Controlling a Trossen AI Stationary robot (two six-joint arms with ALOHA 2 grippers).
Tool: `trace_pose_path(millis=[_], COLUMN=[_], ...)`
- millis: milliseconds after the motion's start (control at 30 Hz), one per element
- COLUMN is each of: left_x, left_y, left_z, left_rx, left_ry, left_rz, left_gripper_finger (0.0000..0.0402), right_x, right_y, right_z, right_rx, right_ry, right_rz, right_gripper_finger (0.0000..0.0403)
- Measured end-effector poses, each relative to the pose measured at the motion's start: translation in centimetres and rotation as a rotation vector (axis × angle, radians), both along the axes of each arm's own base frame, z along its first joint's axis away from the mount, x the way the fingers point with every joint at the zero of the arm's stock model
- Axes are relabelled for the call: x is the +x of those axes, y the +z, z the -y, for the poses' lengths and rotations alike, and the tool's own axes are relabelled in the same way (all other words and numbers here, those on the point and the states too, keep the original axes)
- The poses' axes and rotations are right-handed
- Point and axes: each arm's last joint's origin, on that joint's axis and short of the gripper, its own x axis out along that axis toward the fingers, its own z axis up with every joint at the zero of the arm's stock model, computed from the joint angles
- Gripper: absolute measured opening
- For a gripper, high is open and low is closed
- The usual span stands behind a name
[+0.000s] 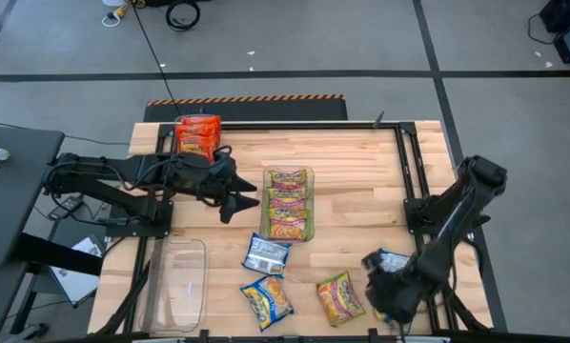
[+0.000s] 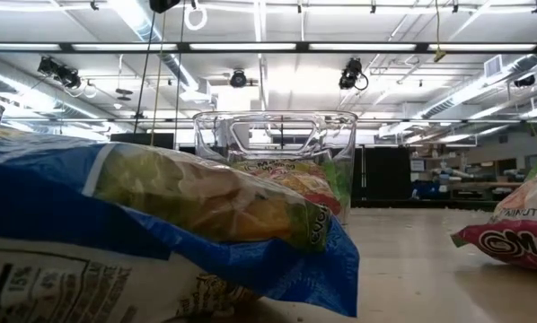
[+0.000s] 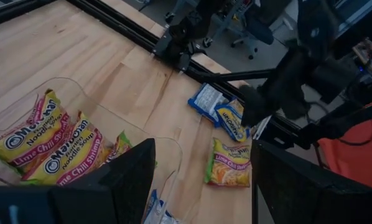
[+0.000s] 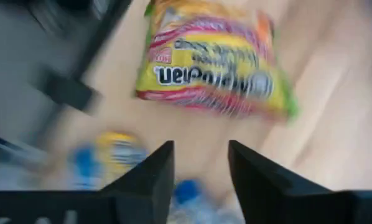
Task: Sort Maruchan noodles
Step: Put the green noodle pack into the center transparent bin
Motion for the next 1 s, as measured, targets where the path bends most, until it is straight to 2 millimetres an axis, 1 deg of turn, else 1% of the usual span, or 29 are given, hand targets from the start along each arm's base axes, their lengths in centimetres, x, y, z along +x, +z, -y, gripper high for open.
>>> trace_pose_path(millis=[33,100,167,200,267,367,467,533,600,700,767,867,933,1000], left_x=[0.0,0.0,0.0,0.0,0.0,0.0,0.0,0.0,0.0,-0.1,-0.1,-0.1,-0.2,-0.3], left_y=[0.0,0.0,0.0,0.0,0.0,0.0,-0.1,-0.1,-0.1,-0.1,-0.2,-0.2,-0.3,-0.6], left_z=[0.0,0.0,0.0,0.0,0.0,0.0,0.0,0.0,0.1,0.1,0.1,0.1,0.1,0.1], left_rx=[-0.002,-0.002,-0.002,-0.002,-0.002,-0.002,-0.002,-0.006,-0.012,-0.012,-0.011,-0.010,-0.009,-0.007], left_ry=[0.001,0.001,0.001,0.001,0.001,0.001,0.001,-0.010,-0.022,-0.024,-0.025,-0.025,-0.025,-0.025], left_rz=[-0.003,-0.004,-0.005,-0.005,-0.004,-0.005,-0.009,-0.010,-0.011,-0.016,-0.019,-0.024,-0.039,-0.066], left_gripper_finger=[0.0268,0.0268,0.0268,0.0268,0.0268,0.0268,0.0268,0.0268,0.0268,0.0268,0.0268,0.0268,0.0268,0.0268], right_x=[0.0,-0.1,-0.5,-0.6,-0.5,-0.3,0.1,0.2,0.5,1.3,1.8,2.9,3.3,3.4], right_y=[0.6,1.1,0.8,0.6,-0.5,-3.3,-5.8,-7.4,-8.4,-9.2,-10.0,-10.3,-10.5,-10.6], right_z=[0.5,1.4,2.2,2.5,3.0,3.6,3.8,4.3,4.6,4.8,4.8,4.4,4.4,4.6], right_rx=[0.104,0.270,0.378,0.440,0.566,0.741,0.928,0.957,0.947,0.927,0.902,0.967,0.978,0.963], right_ry=[-0.130,-0.400,-0.646,-0.737,-0.891,-1.052,-1.147,-1.199,-1.236,-1.260,-1.246,-1.201,-1.193,-1.202], right_rz=[-0.051,-0.106,-0.137,-0.143,-0.180,-0.254,-0.294,-0.302,-0.278,-0.258,-0.266,-0.244,-0.222,-0.186], right_gripper_finger=[0.0164,0.0184,0.0201,0.0207,0.0214,0.0217,0.0219,0.0222,0.0225,0.0228,0.0230,0.0229,0.0219,0.0194])
